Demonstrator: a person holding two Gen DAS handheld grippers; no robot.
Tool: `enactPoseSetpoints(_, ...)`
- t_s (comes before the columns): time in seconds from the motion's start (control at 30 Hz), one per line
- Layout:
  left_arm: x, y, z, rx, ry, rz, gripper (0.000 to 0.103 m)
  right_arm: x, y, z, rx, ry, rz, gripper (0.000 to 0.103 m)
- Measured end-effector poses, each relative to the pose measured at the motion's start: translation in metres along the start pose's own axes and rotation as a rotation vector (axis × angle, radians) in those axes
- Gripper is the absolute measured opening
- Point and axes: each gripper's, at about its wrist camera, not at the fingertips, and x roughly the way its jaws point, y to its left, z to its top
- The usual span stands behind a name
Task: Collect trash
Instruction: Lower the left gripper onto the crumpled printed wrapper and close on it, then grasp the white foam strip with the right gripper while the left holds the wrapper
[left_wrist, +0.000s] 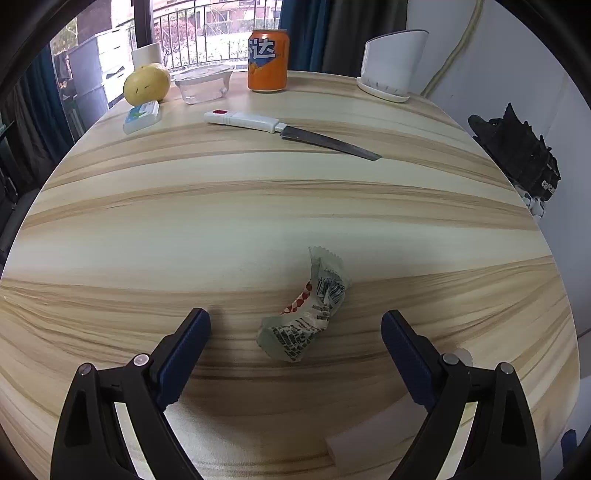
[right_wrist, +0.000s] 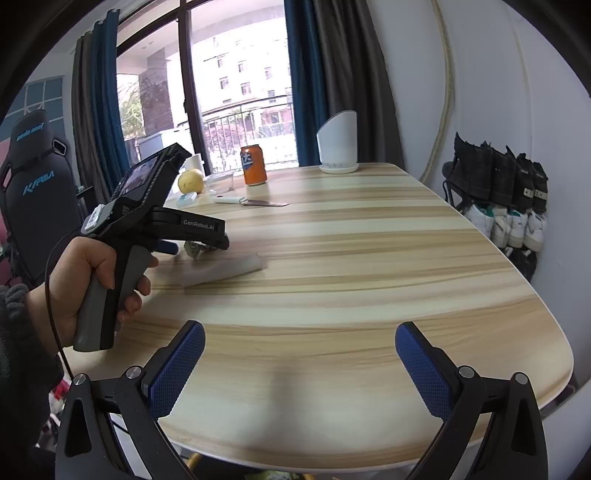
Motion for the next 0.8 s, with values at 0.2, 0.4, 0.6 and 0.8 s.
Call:
enactPoseSetpoints(0.2,0.001,0.000,0.000,0.004,-0.005,-0.006,0.091,0.002,-0.001,-0.001,0.006,0.006,-0.001,0.103)
enactPoseSetpoints(0.4,0.002,-0.003,-0.002,0.029,-0.016,0.024,0.088,0.001,-0.001,-0.002,0.005,0.007,-0.001,0.103)
enactPoseSetpoints(0.6,-0.003,-0.006,-0.002,0.065,-0.036,0.040,0.037,0.003,-0.004,-0.002,0.009,0.011,-0.007,0.103)
enactPoseSetpoints(0.8,-0.005,-0.009,-0.004,0.087,-0.054,0.056,0.020,0.003,-0.004,-0.003,0.017,0.012,-0.013,0.103)
